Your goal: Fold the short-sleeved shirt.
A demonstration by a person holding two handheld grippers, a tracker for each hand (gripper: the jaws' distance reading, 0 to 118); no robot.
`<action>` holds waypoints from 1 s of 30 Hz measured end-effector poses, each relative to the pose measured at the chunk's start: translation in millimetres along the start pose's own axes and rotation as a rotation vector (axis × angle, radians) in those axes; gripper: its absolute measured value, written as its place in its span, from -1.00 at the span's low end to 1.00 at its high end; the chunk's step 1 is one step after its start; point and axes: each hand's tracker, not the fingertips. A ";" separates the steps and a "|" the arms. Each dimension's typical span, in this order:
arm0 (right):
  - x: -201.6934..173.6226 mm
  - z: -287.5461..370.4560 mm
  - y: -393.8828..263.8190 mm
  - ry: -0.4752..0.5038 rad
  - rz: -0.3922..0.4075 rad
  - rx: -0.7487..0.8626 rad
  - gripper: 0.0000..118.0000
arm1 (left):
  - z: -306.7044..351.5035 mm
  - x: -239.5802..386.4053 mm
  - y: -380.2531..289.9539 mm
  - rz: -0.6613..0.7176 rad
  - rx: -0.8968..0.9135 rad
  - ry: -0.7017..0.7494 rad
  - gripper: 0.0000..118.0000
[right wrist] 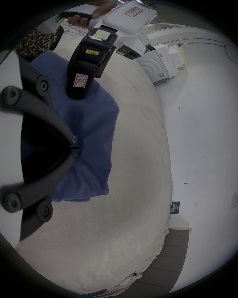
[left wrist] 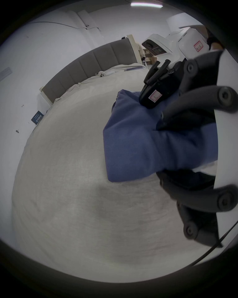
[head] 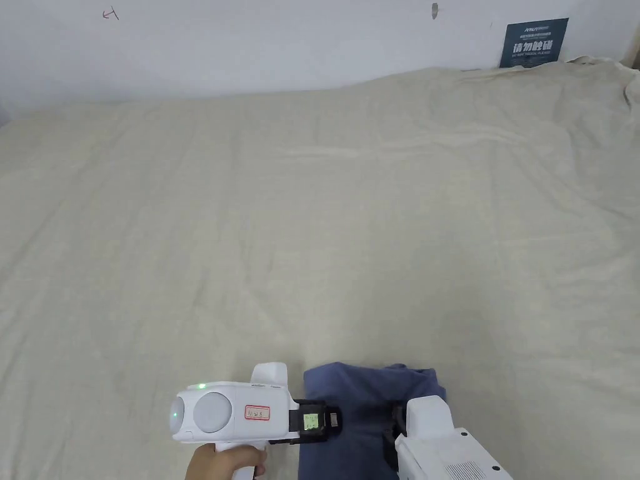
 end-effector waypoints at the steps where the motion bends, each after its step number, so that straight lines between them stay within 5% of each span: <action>1: 1.8 2.1 2.6 0.006 -0.005 -0.004 -1.00 | -0.8 0.1 -1.2 0.014 -0.001 -0.021 -0.52; 10: 38.6 52.5 57.9 -0.006 -0.049 0.210 -1.00 | 21.1 13.2 4.2 -0.071 0.058 -0.001 -0.65; 21: 70.4 138.7 144.2 -0.093 0.073 0.485 -1.00 | 88.2 -17.2 44.1 -0.161 0.121 0.139 -0.66; 30: 79.0 155.8 163.9 -0.122 0.094 0.542 -1.00 | 181.6 -103.1 77.8 -0.066 0.216 0.340 -0.66</action>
